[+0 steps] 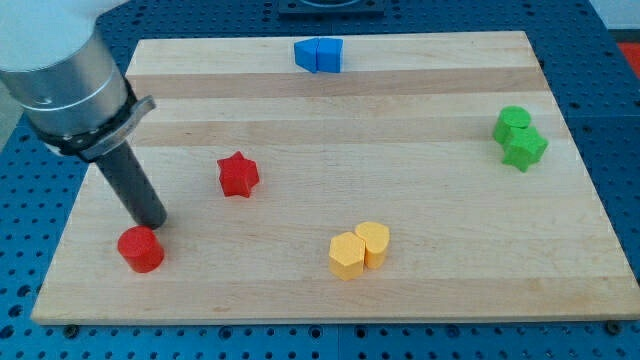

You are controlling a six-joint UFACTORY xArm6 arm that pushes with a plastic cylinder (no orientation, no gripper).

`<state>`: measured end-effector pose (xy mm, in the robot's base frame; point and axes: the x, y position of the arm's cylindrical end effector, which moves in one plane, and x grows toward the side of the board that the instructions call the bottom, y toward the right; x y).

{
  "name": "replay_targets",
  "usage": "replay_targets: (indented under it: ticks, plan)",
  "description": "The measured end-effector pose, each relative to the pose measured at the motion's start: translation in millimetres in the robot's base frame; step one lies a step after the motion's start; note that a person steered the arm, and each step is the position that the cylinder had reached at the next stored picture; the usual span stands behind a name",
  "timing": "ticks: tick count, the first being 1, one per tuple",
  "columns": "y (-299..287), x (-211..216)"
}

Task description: Slide red star closer to red circle

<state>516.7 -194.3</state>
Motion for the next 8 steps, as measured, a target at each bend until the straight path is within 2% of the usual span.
replay_targets:
  ticks: [2, 4, 6, 7, 8]
  plan:
    - [73, -2]
    - [141, -24]
    - [131, -64]
    - [109, -85]
    - [82, -88]
